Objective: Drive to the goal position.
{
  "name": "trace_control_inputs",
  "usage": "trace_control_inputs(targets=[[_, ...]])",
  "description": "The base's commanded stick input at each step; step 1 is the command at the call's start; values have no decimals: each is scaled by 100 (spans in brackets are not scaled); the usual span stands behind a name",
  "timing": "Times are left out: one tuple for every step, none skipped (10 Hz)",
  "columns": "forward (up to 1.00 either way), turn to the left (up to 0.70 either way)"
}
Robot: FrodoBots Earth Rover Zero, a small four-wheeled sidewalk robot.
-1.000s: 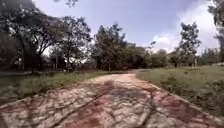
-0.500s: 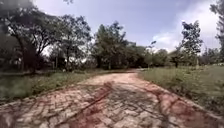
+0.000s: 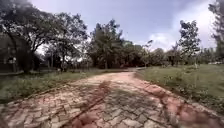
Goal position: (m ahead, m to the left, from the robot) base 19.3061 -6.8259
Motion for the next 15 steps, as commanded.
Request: trace_control_inputs(targets=[[70,-35],[70,0],[70,0],[70,0],[70,0],[70,0],[70,0],[70,0],[70,0],[70,-18],[70,-35],[70,-16],[70,0],[70,0],[70,-26]])
